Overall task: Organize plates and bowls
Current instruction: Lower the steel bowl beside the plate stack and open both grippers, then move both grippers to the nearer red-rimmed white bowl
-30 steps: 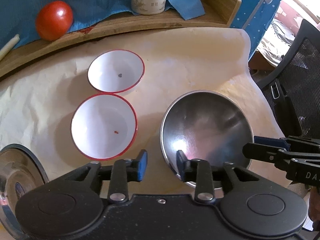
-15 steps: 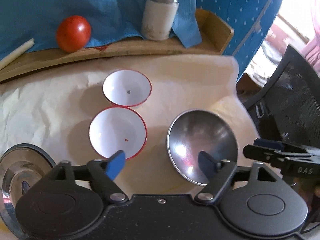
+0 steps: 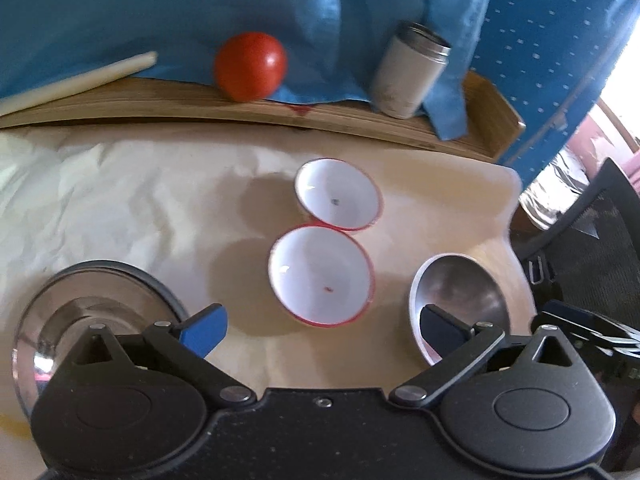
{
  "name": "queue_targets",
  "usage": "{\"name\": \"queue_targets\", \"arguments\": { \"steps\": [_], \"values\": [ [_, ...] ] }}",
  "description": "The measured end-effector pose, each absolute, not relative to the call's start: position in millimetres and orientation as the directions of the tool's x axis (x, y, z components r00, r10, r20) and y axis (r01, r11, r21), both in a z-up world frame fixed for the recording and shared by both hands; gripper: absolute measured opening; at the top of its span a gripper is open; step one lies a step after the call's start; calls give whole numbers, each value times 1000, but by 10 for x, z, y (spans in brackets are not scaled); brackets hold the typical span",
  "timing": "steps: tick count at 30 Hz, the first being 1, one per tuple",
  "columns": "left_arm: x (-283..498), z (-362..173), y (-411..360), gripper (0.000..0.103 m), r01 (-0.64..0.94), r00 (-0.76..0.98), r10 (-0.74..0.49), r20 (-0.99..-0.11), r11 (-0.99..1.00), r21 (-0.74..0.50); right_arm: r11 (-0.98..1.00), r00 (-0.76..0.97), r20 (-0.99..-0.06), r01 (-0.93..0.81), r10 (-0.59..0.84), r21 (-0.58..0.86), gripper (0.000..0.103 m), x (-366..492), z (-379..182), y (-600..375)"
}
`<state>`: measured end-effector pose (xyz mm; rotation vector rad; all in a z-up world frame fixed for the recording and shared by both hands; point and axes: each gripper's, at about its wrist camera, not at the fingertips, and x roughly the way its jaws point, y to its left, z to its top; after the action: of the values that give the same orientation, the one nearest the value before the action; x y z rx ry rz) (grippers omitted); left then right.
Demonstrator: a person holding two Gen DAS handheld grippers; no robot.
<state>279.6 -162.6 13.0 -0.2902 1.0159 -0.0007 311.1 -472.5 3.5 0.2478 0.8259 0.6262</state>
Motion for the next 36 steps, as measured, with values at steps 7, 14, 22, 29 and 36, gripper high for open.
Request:
{"name": "queue_targets", "arguments": {
  "steps": [7,14,22,29,36],
  "values": [
    [2875,81,-1408,102,-178,514,-105,-851,958,-226,791,522,-597,-456,609,409,103,3122,101,-4529],
    [3043,112,-1394,102,-200,458,-40,-888,969,-146,747,501,-565,-540,656,388,103,3238,86,-4364],
    [3294,104,-1461,102,-220,422,-12,-906,969,-116,701,476,-535,-604,698,379,103,3517,66,-4202],
    [3329,62,-1443,102,-307,439,5,-899,941,-144,672,461,-508,-627,727,393,103,3660,60,-4237],
    [3324,-11,-1404,102,-338,440,17,-898,929,-148,654,434,-509,-632,744,417,103,3730,44,-4209]
  ]
}}
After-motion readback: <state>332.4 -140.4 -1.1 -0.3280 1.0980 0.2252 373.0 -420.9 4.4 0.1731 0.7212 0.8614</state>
